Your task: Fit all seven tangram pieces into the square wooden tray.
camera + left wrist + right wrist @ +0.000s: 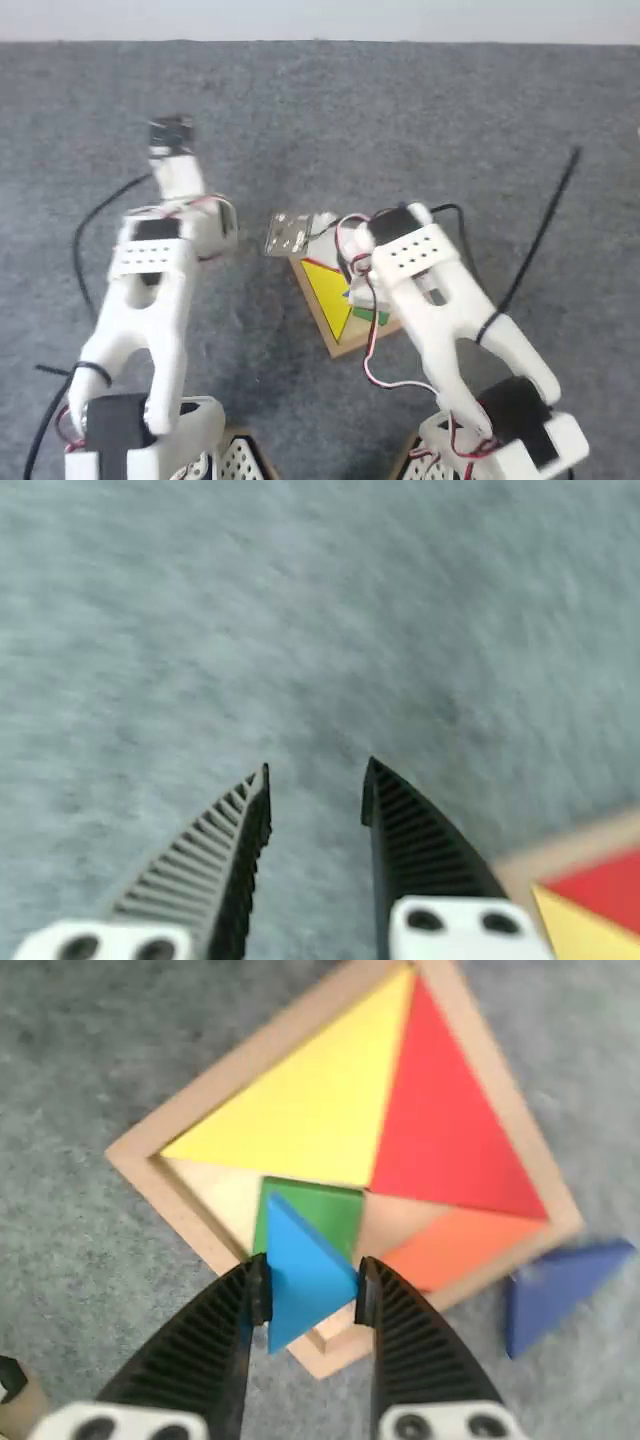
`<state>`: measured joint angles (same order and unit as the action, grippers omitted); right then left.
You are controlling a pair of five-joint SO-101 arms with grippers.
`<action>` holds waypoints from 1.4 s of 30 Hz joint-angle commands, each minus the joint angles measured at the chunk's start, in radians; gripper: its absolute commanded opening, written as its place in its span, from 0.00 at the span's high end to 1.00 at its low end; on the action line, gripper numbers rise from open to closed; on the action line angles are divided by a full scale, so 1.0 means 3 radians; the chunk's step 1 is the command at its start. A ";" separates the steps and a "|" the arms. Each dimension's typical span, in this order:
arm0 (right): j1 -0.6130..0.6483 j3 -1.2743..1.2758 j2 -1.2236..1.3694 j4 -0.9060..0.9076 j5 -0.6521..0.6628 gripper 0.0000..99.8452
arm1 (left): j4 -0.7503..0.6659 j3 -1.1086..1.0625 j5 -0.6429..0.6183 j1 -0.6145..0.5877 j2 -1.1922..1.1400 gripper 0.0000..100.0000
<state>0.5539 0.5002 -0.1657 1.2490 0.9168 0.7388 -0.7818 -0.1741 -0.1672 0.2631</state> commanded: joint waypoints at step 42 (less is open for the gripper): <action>0.0550 0.0230 0.0217 -0.0049 0.0808 0.78 | 0.0373 0.0857 -0.0123 -0.1059 0.0020 0.85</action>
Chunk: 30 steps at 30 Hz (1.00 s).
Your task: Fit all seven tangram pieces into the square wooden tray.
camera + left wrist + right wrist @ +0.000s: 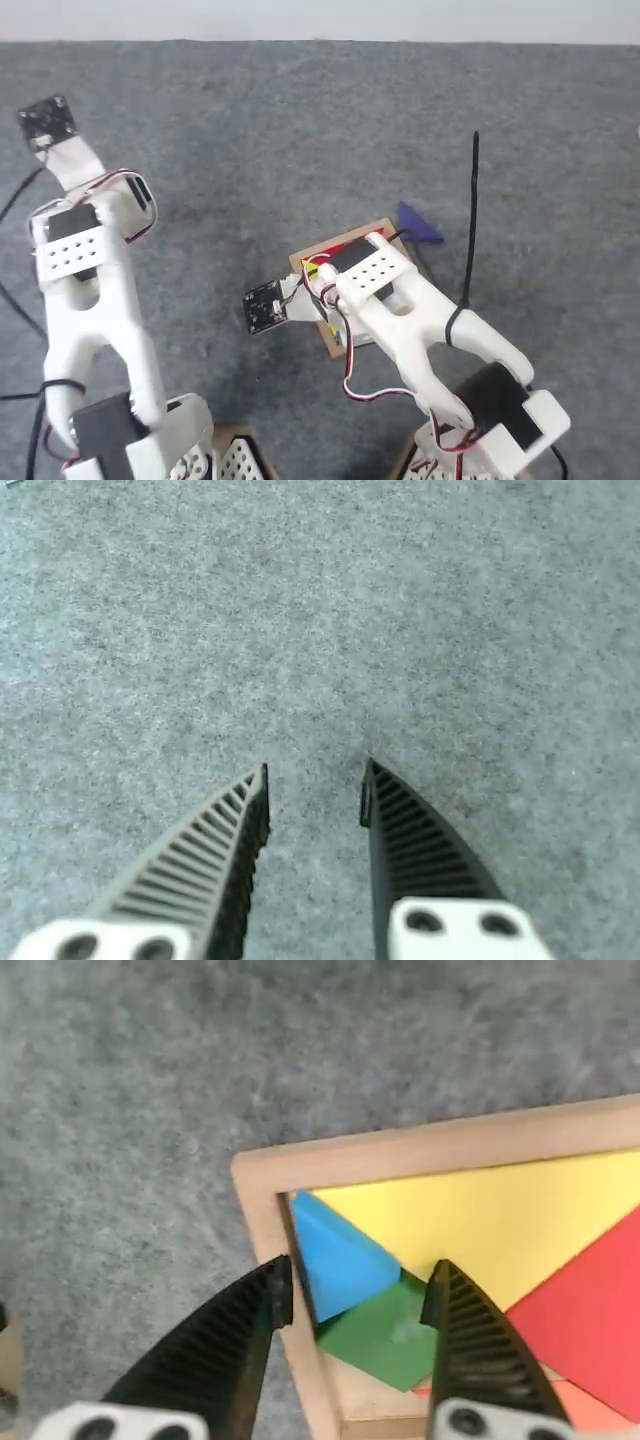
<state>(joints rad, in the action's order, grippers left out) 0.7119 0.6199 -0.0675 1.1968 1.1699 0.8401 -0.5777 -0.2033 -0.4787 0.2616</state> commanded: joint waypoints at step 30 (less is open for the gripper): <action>-0.0795 0.0245 0.0028 -0.0698 -0.1274 0.78 | 0.0041 0.0161 -0.0026 0.0087 0.0020 0.85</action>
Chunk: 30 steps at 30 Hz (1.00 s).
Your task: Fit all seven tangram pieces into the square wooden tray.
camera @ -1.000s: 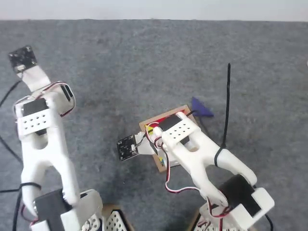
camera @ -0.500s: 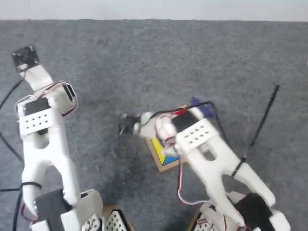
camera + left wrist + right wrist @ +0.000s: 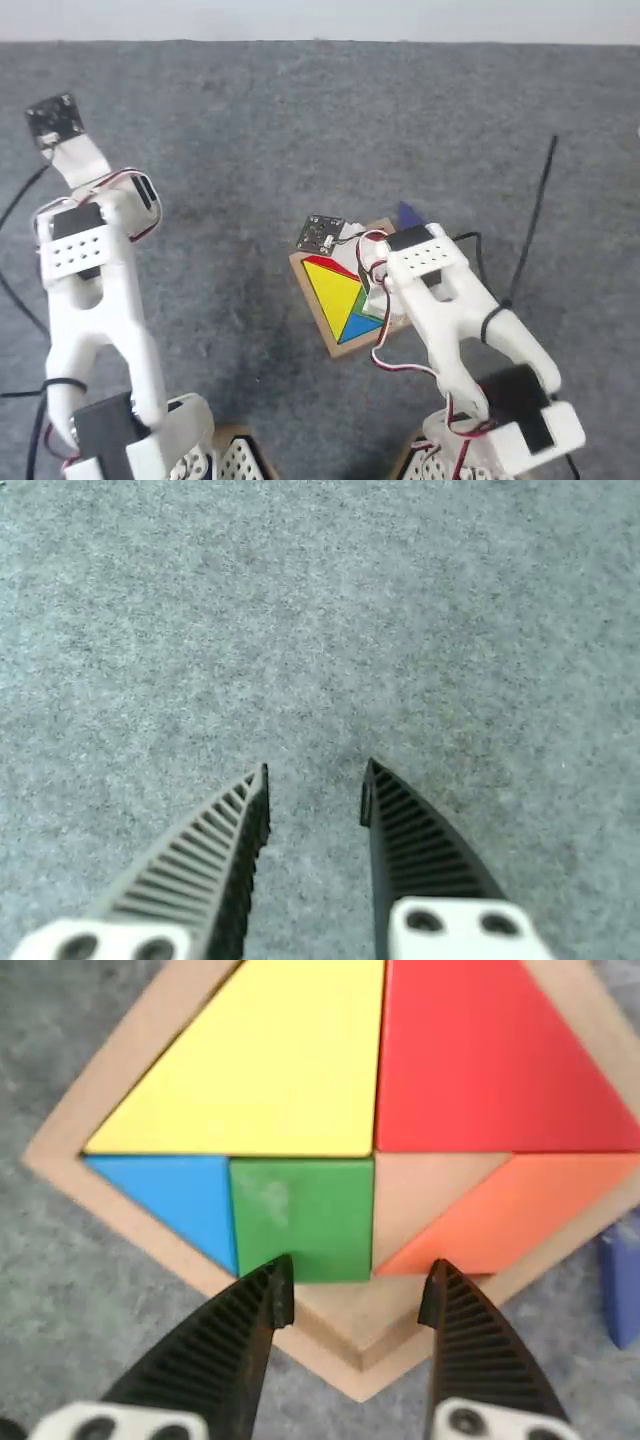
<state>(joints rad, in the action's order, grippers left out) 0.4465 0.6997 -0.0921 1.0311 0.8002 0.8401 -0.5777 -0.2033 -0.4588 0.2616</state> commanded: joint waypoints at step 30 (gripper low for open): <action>-0.0749 -0.1918 0.0560 0.0345 -0.1417 0.78 | 0.0020 0.0115 -0.0020 0.0097 0.0015 0.85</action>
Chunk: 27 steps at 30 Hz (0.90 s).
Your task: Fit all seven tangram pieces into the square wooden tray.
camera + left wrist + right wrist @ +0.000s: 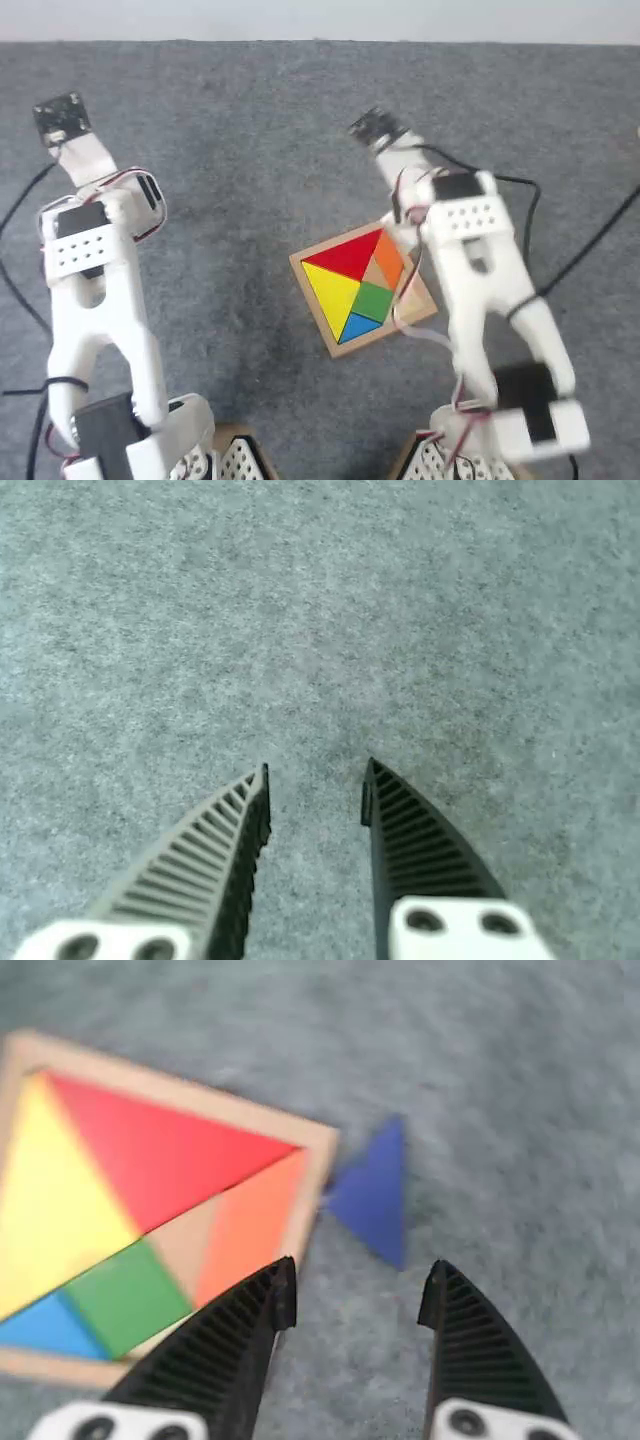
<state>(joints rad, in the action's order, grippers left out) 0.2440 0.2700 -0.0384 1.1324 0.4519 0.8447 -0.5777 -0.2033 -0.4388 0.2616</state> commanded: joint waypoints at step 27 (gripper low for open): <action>-0.0580 -0.1938 0.2258 0.0862 -0.1335 0.78 | 0.0020 0.0120 -0.0010 0.0026 0.0020 0.85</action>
<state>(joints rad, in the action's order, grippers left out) 0.1350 -0.2823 0.6460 1.3395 0.0146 0.8447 -0.5777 -0.2033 -0.4373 0.2616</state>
